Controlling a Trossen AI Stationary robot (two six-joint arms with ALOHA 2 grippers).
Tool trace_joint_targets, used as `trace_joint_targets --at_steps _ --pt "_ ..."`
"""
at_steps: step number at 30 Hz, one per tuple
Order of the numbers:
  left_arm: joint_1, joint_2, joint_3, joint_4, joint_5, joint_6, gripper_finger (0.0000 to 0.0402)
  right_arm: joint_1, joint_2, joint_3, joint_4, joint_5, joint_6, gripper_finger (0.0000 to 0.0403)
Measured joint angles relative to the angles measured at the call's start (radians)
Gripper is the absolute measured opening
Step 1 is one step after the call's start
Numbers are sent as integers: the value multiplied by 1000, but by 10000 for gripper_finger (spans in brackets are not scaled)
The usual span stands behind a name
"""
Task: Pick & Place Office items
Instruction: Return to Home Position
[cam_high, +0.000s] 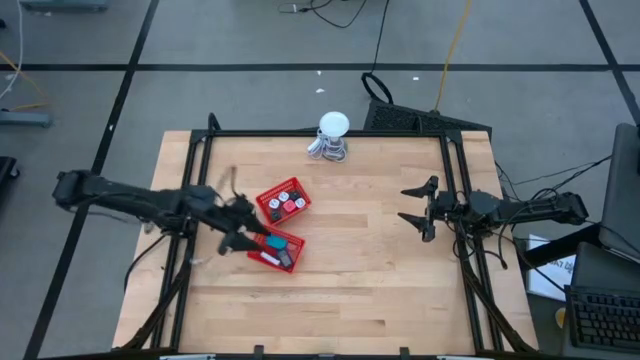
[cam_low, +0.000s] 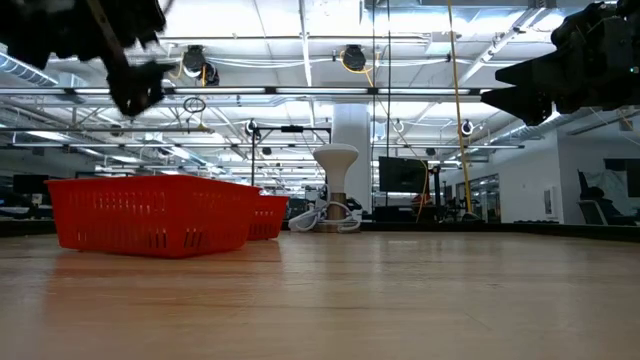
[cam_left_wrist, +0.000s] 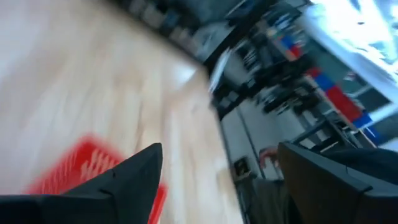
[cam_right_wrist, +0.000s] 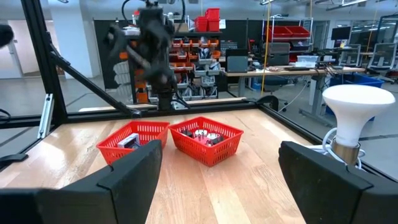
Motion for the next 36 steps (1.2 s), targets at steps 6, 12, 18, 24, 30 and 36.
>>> trace_joint_targets --at_steps 6,12,18,24,30,36 --pt "40 -273 0 -69 26 305 325 0 0 0 0 0 0 309" --pt "42 -408 0 -186 21 417 324 0 0 0 0 0 0 309" --pt "68 -553 0 -230 -99 489 314 0 0 0 0 0 0 309" --pt "72 -653 -66 -258 -270 479 317 0 0 0 0 0 0 309" --pt "73 -720 -221 -98 -325 482 323 0 0 0 0 0 0 309" --pt "73 -778 -299 -74 -348 485 316 0 0 0 0 0 0 309"
